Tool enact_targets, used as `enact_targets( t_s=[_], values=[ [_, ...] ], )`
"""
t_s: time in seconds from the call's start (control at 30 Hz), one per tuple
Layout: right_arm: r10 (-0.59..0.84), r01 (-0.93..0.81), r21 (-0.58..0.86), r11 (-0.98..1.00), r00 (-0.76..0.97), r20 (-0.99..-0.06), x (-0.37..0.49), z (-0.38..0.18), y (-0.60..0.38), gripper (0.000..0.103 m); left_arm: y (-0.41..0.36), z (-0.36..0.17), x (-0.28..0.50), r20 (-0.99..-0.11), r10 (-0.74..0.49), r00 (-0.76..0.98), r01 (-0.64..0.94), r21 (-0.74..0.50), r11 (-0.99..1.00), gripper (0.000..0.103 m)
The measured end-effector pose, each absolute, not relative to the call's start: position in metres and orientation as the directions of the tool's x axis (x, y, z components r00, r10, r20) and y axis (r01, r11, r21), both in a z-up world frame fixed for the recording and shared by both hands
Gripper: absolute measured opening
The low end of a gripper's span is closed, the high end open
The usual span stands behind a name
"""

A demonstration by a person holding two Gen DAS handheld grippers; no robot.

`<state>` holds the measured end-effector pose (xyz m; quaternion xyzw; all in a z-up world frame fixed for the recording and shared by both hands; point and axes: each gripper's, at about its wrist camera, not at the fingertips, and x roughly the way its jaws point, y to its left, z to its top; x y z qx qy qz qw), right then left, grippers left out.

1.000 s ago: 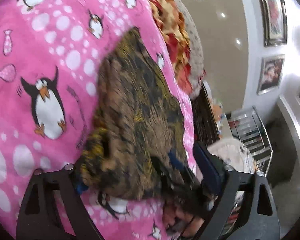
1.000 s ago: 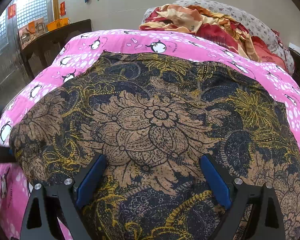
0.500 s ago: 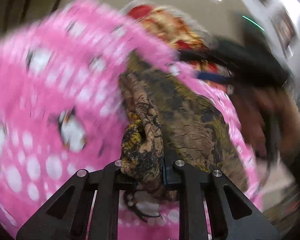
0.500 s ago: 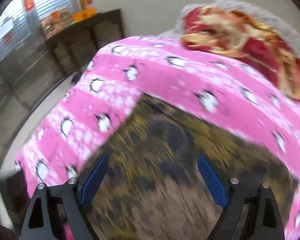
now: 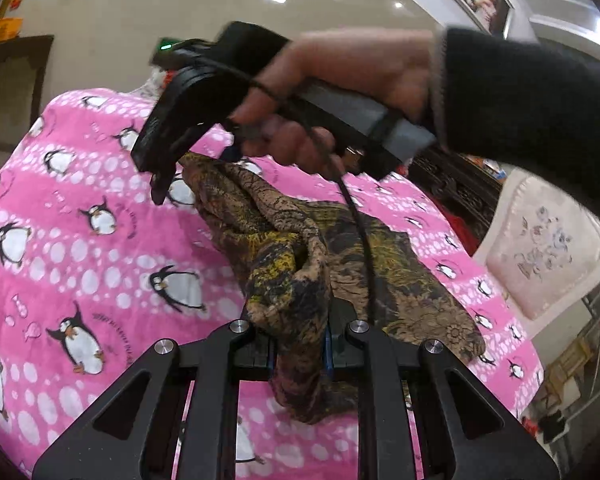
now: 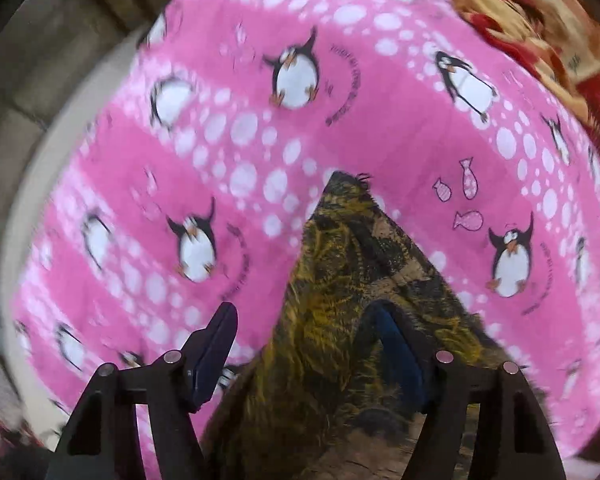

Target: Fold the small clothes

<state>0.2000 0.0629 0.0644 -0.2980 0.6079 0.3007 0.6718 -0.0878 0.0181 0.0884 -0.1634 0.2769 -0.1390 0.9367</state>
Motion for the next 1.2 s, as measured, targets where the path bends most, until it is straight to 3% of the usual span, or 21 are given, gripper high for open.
enact_targets(
  t_s=[0.07,0.17,0.23,0.47,0.67,0.83,1.1,1.13,1.2],
  values=[
    [0.004,-0.775,-0.071,0.627,0.095,-0.996,0.197,0.065,0.067,0.041,0.014,0.091,-0.087,-0.472,-0.356,0.806,0.177,-0.383,0.907,0.015],
    [-0.023,-0.767,-0.114,0.631,0.128,-0.992,0.196,0.070,0.066,0.013,0.010,0.094,-0.084,-0.472,-0.370,0.800,0.187,-0.390,0.902,0.015],
    [-0.017,-0.759,-0.118,0.641,0.139,-0.990,0.198,0.077,0.062,0.009,0.006,0.099,-0.084,-0.468,-0.383,0.796,0.202,-0.392,0.898,0.015],
    [0.059,-0.711,-0.052,0.701,0.131,-0.990,0.209,0.121,-0.014,0.008,-0.027,0.119,-0.082,-0.438,-0.473,0.765,0.292,-0.419,0.860,0.013],
    [0.104,-0.646,-0.002,0.763,0.127,-0.986,0.224,0.147,-0.124,0.008,-0.098,0.127,-0.070,-0.442,-0.573,0.690,0.407,-0.417,0.812,0.012],
    [0.129,-0.597,0.037,0.802,0.112,-0.985,0.235,0.130,-0.213,0.008,-0.171,0.122,-0.055,-0.492,-0.622,0.609,0.469,-0.409,0.783,0.012],
    [0.219,-0.514,0.151,0.845,0.073,-0.973,0.263,0.054,-0.294,0.008,-0.245,0.081,-0.031,-0.646,-0.555,0.524,0.451,-0.343,0.824,0.012],
    [0.234,-0.497,0.175,0.850,0.059,-0.970,0.265,0.047,-0.301,0.015,-0.250,0.075,-0.031,-0.662,-0.543,0.517,0.448,-0.331,0.830,0.012],
    [0.353,-0.431,0.299,0.851,0.050,-0.934,0.268,0.040,-0.321,0.018,-0.259,0.069,-0.036,-0.680,-0.525,0.511,0.447,-0.312,0.838,0.017]
  ],
)
